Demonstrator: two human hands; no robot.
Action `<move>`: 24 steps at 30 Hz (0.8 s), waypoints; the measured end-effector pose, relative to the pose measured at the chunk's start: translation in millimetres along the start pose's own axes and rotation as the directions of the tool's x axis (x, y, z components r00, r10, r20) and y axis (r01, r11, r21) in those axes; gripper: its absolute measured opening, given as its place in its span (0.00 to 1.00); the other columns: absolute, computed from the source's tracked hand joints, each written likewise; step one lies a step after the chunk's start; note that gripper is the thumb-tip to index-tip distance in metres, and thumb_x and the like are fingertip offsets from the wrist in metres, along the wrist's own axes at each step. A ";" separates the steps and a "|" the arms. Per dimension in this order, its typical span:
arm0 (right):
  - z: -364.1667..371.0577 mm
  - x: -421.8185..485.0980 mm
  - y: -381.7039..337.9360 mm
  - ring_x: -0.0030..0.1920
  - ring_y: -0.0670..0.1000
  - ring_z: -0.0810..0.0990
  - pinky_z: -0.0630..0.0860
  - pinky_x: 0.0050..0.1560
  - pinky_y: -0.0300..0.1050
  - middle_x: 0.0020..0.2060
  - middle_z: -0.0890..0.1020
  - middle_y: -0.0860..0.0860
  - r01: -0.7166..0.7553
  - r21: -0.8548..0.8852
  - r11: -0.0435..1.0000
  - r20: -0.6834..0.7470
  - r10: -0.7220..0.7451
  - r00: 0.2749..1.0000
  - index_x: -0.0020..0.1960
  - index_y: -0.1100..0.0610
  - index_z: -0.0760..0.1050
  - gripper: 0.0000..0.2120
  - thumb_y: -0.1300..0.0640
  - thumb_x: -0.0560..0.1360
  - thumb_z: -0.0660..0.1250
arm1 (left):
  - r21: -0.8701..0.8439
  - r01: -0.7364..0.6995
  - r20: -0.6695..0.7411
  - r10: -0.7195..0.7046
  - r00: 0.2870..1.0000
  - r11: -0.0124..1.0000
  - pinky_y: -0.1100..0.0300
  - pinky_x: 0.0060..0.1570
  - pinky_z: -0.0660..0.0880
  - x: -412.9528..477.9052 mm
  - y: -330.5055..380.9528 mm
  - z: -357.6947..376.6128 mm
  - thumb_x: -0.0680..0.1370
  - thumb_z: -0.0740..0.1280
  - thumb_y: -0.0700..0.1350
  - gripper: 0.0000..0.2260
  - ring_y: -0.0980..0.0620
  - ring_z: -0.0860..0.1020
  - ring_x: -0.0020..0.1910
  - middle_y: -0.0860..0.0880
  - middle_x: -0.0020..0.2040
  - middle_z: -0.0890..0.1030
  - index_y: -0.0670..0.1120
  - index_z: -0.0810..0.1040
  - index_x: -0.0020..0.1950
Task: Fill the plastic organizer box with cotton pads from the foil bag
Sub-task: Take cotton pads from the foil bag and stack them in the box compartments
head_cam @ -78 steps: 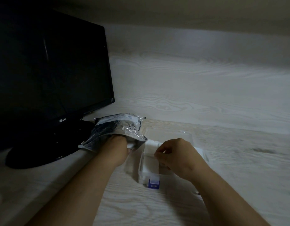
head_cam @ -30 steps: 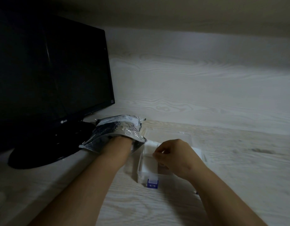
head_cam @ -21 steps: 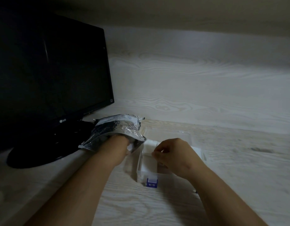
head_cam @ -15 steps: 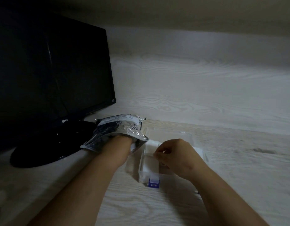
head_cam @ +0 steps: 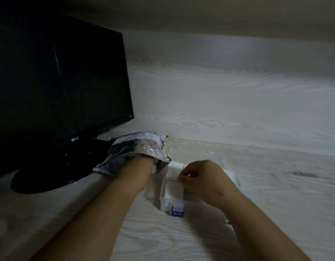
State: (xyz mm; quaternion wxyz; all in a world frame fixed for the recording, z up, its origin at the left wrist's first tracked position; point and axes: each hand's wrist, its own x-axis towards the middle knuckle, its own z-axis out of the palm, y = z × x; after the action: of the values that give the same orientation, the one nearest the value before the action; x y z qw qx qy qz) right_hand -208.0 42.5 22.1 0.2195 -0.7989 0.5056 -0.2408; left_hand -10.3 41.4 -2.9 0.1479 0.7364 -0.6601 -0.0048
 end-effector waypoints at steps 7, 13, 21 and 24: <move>-0.2 0.2 0.1 0.38 0.46 0.81 0.81 0.44 0.45 0.36 0.83 0.45 -0.001 0.007 1.000 0.001 0.001 1.000 0.43 0.48 0.83 0.06 0.47 0.74 0.69 | 0.056 0.051 -0.025 -0.050 0.998 0.997 0.53 0.61 0.73 3.6 -0.3 6.0 0.81 0.62 0.47 0.15 0.44 0.76 0.62 0.44 0.64 0.77 0.50 0.74 0.67; -0.7 -0.4 -0.1 0.37 0.46 0.81 0.79 0.42 0.43 0.36 0.83 0.45 -0.002 0.012 1.000 0.003 0.002 1.000 0.43 0.48 0.82 0.06 0.48 0.74 0.69 | -0.003 0.065 0.070 -0.064 0.995 0.998 0.52 0.62 0.72 4.9 -6.1 1.5 0.79 0.65 0.44 0.13 0.43 0.76 0.62 0.42 0.63 0.78 0.47 0.77 0.64; -1.2 -0.7 -1.0 0.38 0.47 0.82 0.80 0.44 0.45 0.36 0.83 0.45 -0.002 0.010 1.000 0.007 0.002 1.000 0.44 0.48 0.82 0.06 0.47 0.74 0.69 | -0.060 0.067 -0.014 -0.068 0.998 0.996 0.48 0.67 0.69 5.5 -5.8 6.5 0.80 0.63 0.52 0.17 0.42 0.73 0.66 0.44 0.67 0.74 0.51 0.72 0.68; -1.5 -0.9 -0.7 0.38 0.47 0.82 0.81 0.45 0.46 0.36 0.83 0.45 -0.005 0.017 1.000 0.007 0.005 1.000 0.43 0.47 0.82 0.05 0.48 0.74 0.69 | -0.066 0.117 0.030 -0.115 0.993 0.991 0.49 0.64 0.72 7.3 -6.0 4.2 0.79 0.63 0.52 0.16 0.41 0.74 0.63 0.42 0.65 0.75 0.49 0.74 0.65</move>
State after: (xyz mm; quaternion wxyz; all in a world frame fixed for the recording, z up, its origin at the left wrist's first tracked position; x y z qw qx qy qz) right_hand -208.7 43.4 23.5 0.2289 -0.7966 0.5046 -0.2417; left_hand -4.3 33.9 -6.9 0.1635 0.7681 -0.6174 -0.0451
